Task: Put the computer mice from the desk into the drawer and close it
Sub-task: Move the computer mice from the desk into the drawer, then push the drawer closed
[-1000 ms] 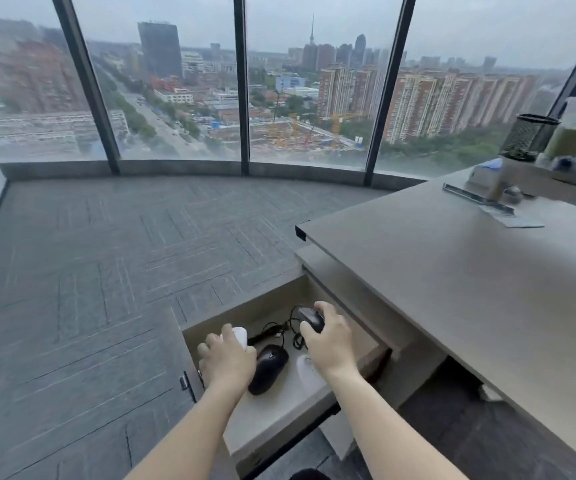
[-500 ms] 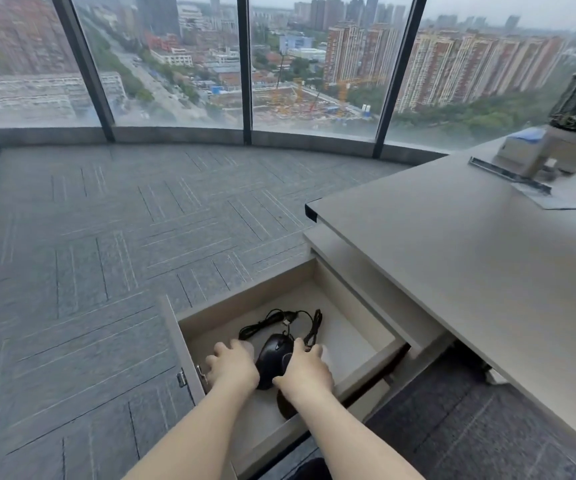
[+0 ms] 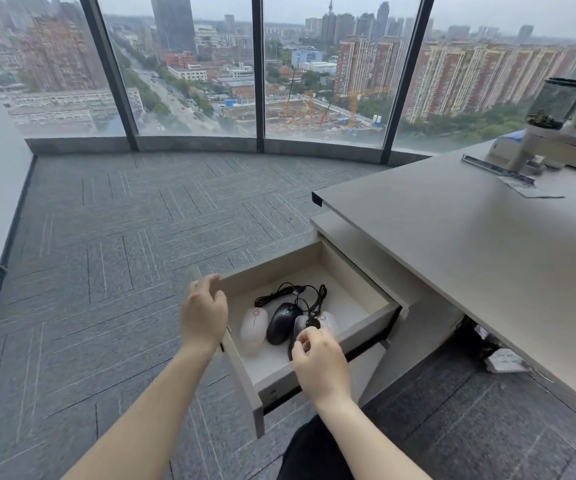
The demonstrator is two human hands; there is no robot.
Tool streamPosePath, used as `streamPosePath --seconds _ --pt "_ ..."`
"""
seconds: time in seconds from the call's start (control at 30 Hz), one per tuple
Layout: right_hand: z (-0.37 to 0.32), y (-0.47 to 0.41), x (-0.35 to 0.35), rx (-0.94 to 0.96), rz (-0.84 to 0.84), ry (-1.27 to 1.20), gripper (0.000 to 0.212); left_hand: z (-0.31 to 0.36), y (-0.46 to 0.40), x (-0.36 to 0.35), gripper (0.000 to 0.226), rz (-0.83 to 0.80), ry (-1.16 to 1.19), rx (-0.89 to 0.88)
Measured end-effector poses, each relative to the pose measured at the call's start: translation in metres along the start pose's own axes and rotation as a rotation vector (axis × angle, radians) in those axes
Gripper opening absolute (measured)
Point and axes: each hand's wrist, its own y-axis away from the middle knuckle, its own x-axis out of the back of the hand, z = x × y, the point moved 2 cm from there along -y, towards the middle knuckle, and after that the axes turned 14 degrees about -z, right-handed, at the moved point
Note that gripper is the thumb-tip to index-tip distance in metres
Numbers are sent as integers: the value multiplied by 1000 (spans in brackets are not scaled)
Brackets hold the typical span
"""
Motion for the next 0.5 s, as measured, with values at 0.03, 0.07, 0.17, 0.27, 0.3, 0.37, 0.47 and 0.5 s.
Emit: streamPosePath --seconds 0.03,0.07,0.17,0.27,0.3,0.37,0.47,0.5 --pt "-1 11 -4 1 -17 -27 20 -8 9 7 38 27 56 41" --pt "-2 21 -10 1 -47 -50 25 -18 18 12 39 42 116 93" --pt "-3 49 -31 -1 -157 -98 42 -52 41 13 44 -6 341 284" --pt "-2 68 -51 -24 -246 -42 62 -70 58 0 52 -125 546 422" --pt "-2 72 -57 -35 -260 -13 66 -71 64 -6 52 -154 607 441" --pt "-2 77 -65 -61 -262 37 65 -70 72 -17 50 -198 746 459" --pt "0 78 -68 -105 -210 40 46 -59 77 -29 48 -268 896 463" --pt "1 78 -67 -115 -192 38 43 -56 77 -32 47 -277 904 452"
